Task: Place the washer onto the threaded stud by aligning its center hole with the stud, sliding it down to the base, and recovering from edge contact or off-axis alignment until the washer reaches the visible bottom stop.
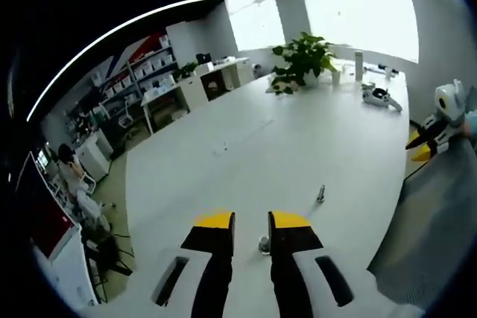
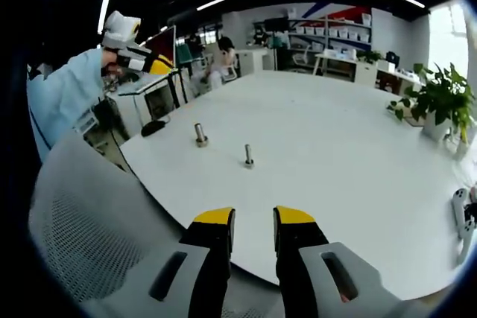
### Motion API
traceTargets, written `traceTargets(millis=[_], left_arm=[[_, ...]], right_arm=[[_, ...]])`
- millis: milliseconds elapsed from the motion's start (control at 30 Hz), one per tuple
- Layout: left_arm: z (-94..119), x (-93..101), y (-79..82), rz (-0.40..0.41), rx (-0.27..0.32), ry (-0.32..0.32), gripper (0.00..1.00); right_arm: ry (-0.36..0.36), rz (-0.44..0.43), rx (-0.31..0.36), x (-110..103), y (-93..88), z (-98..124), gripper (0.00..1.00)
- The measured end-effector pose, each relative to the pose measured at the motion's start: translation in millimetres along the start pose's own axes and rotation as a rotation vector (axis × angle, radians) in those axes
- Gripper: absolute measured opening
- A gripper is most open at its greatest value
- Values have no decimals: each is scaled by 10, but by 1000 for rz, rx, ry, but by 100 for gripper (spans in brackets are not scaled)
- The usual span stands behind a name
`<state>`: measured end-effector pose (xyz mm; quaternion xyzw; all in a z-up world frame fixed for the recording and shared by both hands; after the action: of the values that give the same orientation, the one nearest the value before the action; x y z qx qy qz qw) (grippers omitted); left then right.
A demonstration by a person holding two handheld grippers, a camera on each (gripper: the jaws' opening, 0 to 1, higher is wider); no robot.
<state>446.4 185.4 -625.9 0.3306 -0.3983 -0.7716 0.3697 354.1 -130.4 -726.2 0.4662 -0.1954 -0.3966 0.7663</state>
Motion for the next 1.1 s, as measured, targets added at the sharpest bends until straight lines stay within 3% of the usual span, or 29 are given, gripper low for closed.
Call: traceTargets(millis=[133,300,433,600,833,933,1000,1100], left_arm=[[210,74,64,-10,80,24,18],[391,144,43,51,134,49,31],[557,204,10,116,184,69,31],[702,263,-45,177,241,104,38],[830,492,-219,259,273,120,36],[840,561,-283,258,285,134,42],[815,633,-375,330,278,122,44],[784,661,-445,316,291,145,49]], right_arm=[[-15,8,13,19,8,20,23],[-23,21,11,30,-47,62,24],[-38,-30,33,99,-54,98,23],[-49,-16,31,110,-51,96,23],[-49,-15,13,97,-88,122,22],[-54,-22,6,107,-101,127,22],[-52,-25,6,104,-103,128,21],[-53,-23,8,112,-99,125,21]])
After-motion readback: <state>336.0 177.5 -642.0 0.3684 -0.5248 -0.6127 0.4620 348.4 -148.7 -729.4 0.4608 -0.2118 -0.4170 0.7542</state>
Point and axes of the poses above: the point that each gripper's makers call its tool centre point, and the gripper's own axes: z roughly backward along the fingers, x roughly to its right, y roughly out of its top, the point moved 1 cm from there along z, roughly backward along the fingers, and after that the axes turned 6 degrees about x, right-handed, at the moved point
